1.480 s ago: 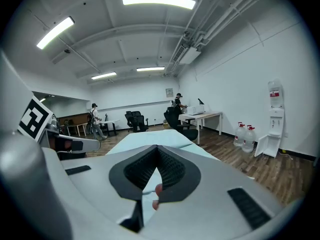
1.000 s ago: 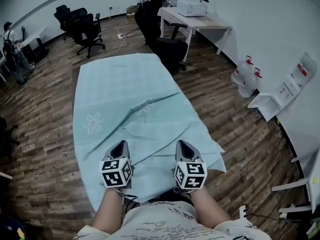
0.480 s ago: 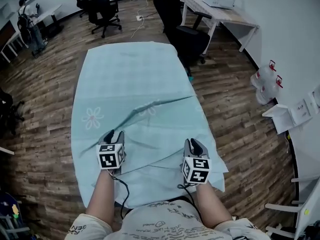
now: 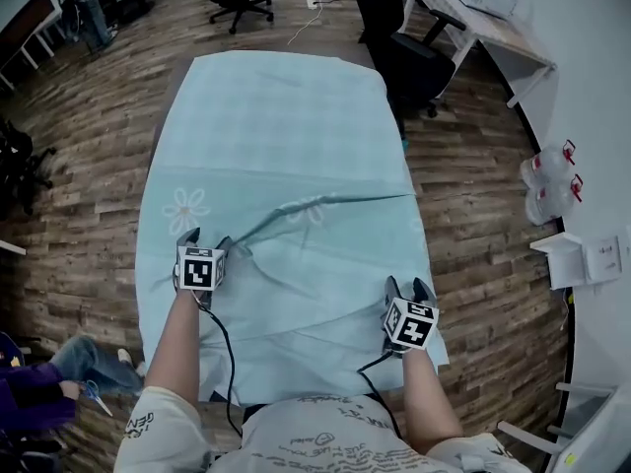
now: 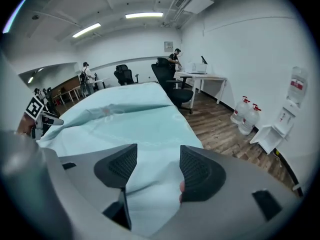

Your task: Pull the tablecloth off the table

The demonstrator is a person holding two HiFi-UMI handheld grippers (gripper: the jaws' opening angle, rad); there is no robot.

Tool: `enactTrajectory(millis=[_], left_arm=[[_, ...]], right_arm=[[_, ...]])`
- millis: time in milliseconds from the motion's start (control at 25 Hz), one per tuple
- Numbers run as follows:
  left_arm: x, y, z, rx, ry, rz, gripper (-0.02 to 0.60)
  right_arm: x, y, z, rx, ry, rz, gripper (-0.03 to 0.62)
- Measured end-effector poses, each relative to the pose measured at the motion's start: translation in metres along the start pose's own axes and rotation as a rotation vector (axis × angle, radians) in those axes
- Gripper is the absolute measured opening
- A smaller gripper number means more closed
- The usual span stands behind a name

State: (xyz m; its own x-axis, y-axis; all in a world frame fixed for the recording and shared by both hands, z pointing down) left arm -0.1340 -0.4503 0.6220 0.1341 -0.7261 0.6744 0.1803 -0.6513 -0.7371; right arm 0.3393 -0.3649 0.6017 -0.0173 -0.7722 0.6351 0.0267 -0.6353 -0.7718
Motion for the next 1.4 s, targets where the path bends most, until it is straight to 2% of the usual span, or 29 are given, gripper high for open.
enactTrajectory(millis=[320, 480, 600, 680, 760, 880, 960, 1080, 1160, 1280, 1400], left_arm=[[0.047, -0.015, -0.045, -0.073, 0.021, -0.11, 0.347], [0.053, -0.014, -0.061, -0.178, -0.031, -0.101, 0.345], [0.052, -0.014, -0.064, -0.197, -0.035, -0.082, 0.344], [0.051, -0.016, -0.063, -0.205, -0.026, -0.074, 0.339], [0.052, -0.017, -0.062, -0.228, -0.025, -0.071, 0.274], [0.051, -0.013, -0.059, -0.277, -0.073, -0.097, 0.018], [0.053, -0.013, -0.06, -0.303, -0.103, -0.104, 0.011], [0.053, -0.016, -0.063, -0.337, -0.125, -0.1, 0.011], [0.052, -0.017, -0.061, -0.318, -0.128, -0.082, 0.011], [0.042, -0.024, -0.053, -0.257, -0.14, -0.019, 0.009], [0.023, -0.027, -0.043, -0.269, -0.153, 0.062, 0.009]], right_arm=[[0.04, -0.023, 0.01, -0.002, -0.018, -0.186, 0.265], [0.046, -0.022, 0.006, -0.022, -0.001, -0.224, 0.267], [0.049, -0.015, 0.003, -0.058, 0.028, -0.269, 0.262], [0.052, -0.011, 0.001, -0.081, 0.047, -0.292, 0.234], [0.054, -0.009, -0.003, -0.096, 0.056, -0.296, 0.186], [0.056, -0.009, -0.012, -0.114, 0.047, -0.276, 0.085], [0.057, -0.009, -0.019, -0.148, 0.025, -0.254, 0.032], [0.057, -0.011, -0.022, -0.172, 0.003, -0.229, 0.02], [0.057, -0.012, -0.022, -0.163, 0.001, -0.216, 0.02], [0.058, -0.014, -0.019, -0.142, 0.014, -0.202, 0.018], [0.049, -0.012, -0.016, -0.098, 0.012, -0.177, 0.017]])
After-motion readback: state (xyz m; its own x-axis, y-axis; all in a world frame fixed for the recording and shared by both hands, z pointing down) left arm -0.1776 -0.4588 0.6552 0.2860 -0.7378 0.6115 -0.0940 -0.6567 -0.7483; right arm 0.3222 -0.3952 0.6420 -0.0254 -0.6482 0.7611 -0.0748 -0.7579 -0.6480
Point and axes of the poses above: the fingertips, and each gripper's own axes: x forward along the fingers, z to its right, y out of its top, the point moved 10 cm from there along -x, backward along the fingers, and after that the axes turned 6 degrees about z, right-handed, at the moved point
